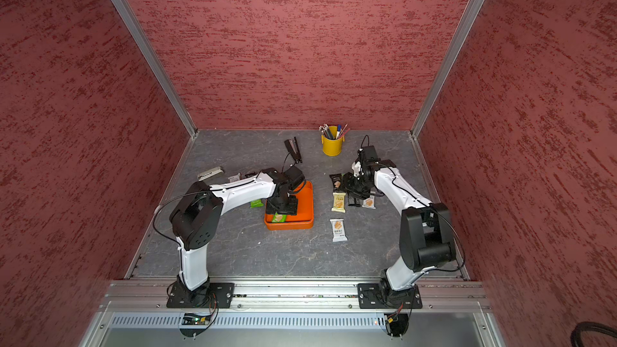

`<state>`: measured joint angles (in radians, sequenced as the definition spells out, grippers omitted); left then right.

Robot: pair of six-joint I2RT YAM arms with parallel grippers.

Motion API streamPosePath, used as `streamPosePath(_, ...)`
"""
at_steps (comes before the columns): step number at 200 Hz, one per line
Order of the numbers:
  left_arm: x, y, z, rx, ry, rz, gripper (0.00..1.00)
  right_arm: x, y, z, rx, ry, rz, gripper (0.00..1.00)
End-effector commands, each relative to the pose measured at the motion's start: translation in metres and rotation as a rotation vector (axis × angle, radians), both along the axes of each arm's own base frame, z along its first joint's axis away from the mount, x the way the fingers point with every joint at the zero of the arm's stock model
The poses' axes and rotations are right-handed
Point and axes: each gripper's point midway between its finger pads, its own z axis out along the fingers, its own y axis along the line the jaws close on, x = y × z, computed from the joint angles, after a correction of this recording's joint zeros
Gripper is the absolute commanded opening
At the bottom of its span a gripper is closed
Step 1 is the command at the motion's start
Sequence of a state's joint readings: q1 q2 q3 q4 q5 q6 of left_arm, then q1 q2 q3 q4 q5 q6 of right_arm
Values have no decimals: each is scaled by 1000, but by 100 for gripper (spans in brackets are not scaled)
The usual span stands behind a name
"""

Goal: Take the cookies out of the storage box
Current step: Pick up the cookie from the storage box.

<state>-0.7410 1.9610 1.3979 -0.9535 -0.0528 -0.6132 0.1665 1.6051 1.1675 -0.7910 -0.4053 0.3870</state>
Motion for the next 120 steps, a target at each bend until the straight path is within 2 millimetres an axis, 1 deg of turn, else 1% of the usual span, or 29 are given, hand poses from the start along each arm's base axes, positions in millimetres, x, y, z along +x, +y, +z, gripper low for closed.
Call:
streamPosePath(1, -7, 5, -10, 32, 29, -2, 71, 4, -4, 4, -14, -18, -2, 58)
streamPosePath(32, -9, 10, -14, 52, 34, -4, 69, 3, -4, 4, -18, -19, -2, 58)
streamPosePath(68, -9, 11, -11, 53, 28, 0, 57, 4, -5, 4, -18, -20, -3, 58)
streamPosePath(120, -7, 12, -4, 53, 11, 6, 47, 3, -5, 3, -16, -19, -4, 58)
